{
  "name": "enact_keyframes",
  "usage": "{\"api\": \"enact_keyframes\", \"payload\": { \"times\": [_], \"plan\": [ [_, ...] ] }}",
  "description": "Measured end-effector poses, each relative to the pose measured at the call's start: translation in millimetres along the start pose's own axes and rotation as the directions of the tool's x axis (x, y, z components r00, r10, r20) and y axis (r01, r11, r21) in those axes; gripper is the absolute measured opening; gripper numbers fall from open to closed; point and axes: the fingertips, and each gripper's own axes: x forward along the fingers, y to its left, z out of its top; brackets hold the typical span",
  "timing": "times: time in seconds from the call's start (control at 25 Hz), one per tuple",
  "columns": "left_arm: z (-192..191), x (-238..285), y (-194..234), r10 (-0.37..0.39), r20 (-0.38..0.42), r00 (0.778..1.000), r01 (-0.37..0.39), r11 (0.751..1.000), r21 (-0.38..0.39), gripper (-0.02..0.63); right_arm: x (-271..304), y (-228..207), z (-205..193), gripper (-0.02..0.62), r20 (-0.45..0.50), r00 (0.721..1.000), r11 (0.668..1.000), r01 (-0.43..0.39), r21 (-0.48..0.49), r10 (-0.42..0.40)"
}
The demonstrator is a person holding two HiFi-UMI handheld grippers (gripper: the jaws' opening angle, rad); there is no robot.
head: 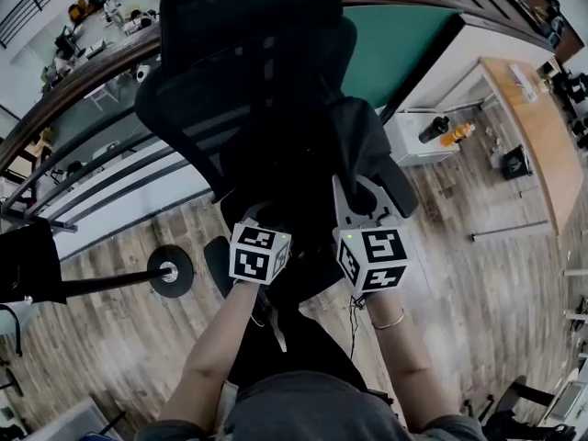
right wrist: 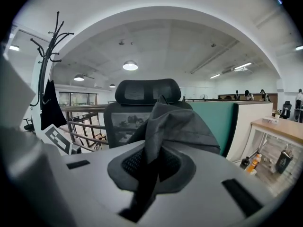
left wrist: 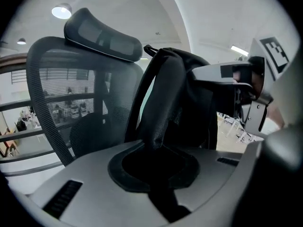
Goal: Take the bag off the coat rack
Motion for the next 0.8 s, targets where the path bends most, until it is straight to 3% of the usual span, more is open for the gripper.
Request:
{"api": "enact_keyframes", "payload": {
  "times": [0.2,0.52,0.8],
  "plan": [
    [-13,30,18,-0.027,-0.008,1.000,0.027,1.000,-0.009,0.051,28,-8,-20,0.014,-0.048,0.999,0.999,0.027,0.032,-0.025],
    [-40,74,43,0.010,-0.082,0.997,-0.012,0.999,-0.030,0.051,70,-20,-62,0.015,-0.139,0.989,0.997,0.048,0.068,-0.038],
    [-65,85,70,0.026,-0.127,0.992,-0.035,0.997,-0.073,0.051,97,-7,-84,0.015,-0.161,0.987,0.998,0.013,0.058,-0.004]
  ]
}}
